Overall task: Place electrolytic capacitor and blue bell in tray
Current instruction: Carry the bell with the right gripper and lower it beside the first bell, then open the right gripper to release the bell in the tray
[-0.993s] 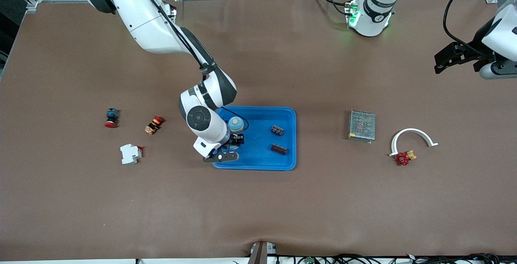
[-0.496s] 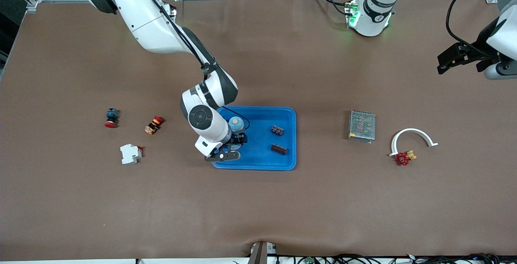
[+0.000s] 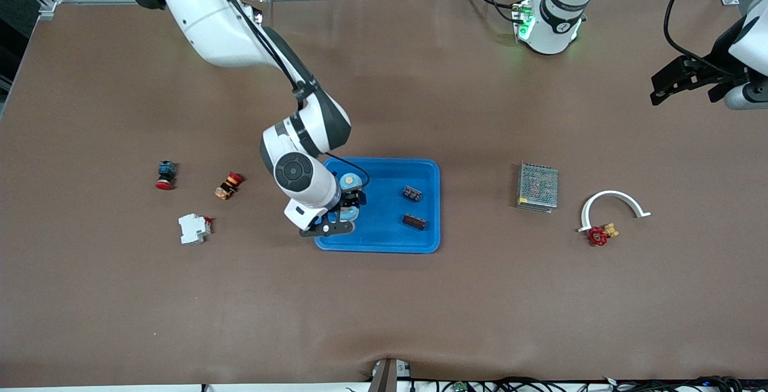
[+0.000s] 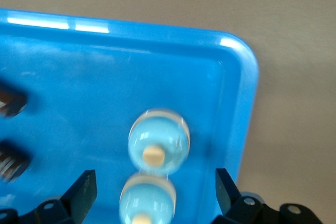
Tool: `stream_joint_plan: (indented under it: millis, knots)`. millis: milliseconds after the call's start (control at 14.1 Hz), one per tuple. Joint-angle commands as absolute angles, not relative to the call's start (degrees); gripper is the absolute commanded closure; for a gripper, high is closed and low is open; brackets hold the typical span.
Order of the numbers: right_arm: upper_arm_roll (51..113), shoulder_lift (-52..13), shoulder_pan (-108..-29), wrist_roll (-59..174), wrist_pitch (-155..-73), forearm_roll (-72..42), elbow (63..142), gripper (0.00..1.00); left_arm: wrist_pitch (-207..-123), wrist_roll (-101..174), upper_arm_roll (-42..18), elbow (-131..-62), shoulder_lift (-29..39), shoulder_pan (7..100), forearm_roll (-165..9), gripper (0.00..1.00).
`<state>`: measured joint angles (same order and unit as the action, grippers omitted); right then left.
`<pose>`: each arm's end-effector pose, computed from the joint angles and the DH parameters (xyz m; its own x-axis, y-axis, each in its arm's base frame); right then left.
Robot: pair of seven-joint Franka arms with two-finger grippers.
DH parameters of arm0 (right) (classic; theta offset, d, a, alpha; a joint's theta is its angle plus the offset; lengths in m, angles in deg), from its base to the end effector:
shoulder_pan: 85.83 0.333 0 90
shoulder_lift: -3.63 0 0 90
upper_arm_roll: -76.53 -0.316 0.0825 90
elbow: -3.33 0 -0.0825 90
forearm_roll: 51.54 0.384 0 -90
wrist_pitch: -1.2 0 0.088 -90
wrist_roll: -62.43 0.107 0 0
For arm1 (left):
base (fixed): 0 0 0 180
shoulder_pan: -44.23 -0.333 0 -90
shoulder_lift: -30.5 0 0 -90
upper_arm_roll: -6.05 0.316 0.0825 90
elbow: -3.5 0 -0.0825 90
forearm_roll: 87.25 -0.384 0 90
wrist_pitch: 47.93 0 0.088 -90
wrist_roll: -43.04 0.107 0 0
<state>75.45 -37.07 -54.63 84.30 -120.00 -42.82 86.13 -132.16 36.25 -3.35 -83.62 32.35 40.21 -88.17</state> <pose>0.6049 0.3874 0.2658 0.9905 0.1005 -0.0943 0.0898 -0.9897 -0.1115 0.5320 -0.0499 0.6566 0.9995 0.0264 -0.0159 0.0260 -0.9994 -0.0233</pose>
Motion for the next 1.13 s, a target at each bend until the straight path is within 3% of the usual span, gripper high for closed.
stream_joint_plan:
  millis: [0, 638, 1064]
  knots:
    - [75.3, -28.82, -54.8, 84.93, -111.25, -43.55, 87.88, 0.0, -132.21, 38.12, -3.44, -83.95, 32.96, 39.13, -86.9, 0.0]
    - [75.47, -8.34, -57.87, 83.09, -86.62, -43.72, 88.41, 0.0, -131.95, 38.12, -3.62, -84.3, 33.4, 39.13, -87.78, 0.0]
    - [75.48, 9.5, -64.2, 77.63, -83.97, -48.45, 100.53, 0.0, -132.13, 37.77, -3.97, -83.87, 33.13, 39.22, -87.78, 0.0]
